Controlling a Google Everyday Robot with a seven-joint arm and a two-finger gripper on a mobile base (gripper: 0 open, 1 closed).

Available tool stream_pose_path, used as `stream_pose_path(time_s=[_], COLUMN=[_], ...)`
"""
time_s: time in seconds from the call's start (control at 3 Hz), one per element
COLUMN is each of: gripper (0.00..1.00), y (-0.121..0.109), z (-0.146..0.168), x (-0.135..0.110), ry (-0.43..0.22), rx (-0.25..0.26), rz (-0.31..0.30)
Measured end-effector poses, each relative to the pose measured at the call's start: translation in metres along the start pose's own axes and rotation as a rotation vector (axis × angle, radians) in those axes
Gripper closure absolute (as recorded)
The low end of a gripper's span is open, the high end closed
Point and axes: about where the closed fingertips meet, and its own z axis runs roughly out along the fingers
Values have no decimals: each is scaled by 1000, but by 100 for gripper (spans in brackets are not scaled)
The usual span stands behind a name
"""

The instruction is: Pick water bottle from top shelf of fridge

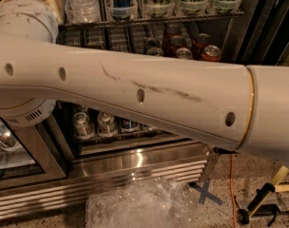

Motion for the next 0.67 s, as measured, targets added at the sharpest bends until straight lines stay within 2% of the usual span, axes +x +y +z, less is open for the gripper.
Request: stream_pose_path(time_s=[0.33, 0.67], gripper=[33, 33], y=[5, 4], z=[31, 38], x=[-9, -7], ry=[-37, -37], rx=[-23, -16], rz=[-27, -32])
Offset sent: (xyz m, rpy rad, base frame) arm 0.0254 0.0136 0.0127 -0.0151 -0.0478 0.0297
